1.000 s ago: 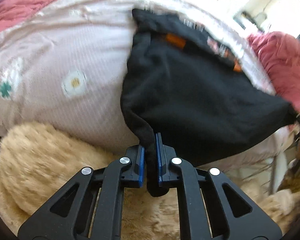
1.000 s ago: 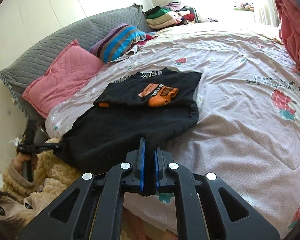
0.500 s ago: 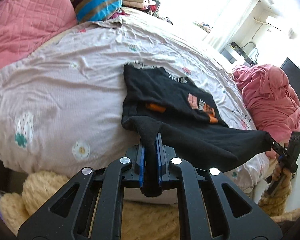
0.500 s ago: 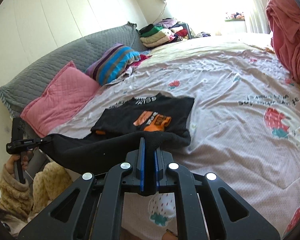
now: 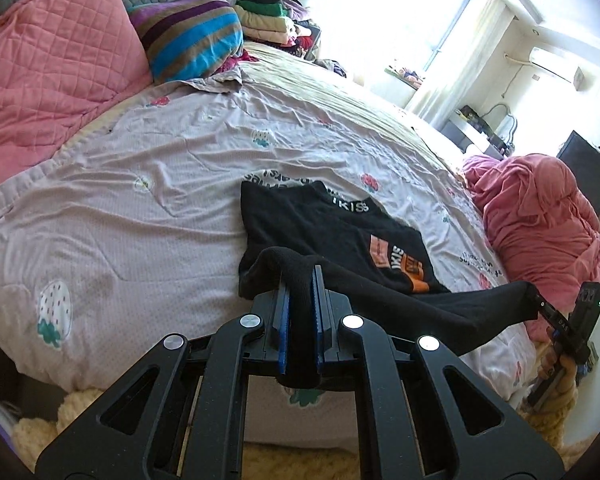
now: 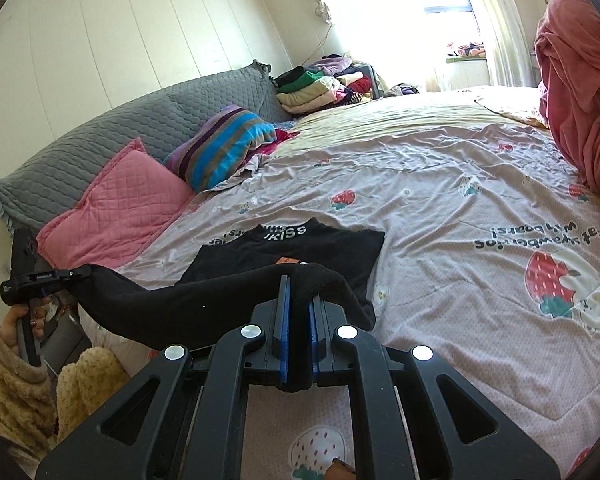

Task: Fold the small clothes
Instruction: 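Lift the hem with both tools and fold it toward the collar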

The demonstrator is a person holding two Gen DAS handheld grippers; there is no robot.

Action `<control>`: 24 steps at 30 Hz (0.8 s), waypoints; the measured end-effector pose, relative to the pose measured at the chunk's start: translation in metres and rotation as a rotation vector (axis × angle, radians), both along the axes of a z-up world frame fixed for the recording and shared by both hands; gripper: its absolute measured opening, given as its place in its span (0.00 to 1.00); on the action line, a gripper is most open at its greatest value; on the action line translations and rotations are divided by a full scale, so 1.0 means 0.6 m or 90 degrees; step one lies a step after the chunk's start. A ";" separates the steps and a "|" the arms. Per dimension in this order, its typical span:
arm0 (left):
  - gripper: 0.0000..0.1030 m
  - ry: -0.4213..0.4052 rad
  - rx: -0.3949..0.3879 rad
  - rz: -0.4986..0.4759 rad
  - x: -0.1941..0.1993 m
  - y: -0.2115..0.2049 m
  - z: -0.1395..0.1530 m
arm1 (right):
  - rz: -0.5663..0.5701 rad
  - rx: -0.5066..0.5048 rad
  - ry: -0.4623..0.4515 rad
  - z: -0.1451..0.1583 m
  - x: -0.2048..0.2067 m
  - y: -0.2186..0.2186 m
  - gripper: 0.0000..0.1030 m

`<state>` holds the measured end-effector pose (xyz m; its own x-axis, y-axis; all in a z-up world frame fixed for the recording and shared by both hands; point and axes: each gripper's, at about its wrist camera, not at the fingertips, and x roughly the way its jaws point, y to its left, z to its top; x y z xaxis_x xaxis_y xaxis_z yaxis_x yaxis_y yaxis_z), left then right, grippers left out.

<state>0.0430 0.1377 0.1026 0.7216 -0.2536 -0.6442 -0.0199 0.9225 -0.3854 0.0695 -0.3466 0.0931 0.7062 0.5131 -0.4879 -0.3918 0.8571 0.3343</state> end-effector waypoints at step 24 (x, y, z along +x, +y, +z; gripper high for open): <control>0.03 -0.022 0.040 0.025 0.105 0.008 0.009 | -0.023 -0.015 -0.017 0.025 0.125 0.019 0.06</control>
<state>0.1061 0.1427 0.1081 0.7520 -0.1842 -0.6329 -0.0450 0.9436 -0.3280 0.1446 -0.3353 0.1084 0.7370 0.4763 -0.4796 -0.3698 0.8780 0.3038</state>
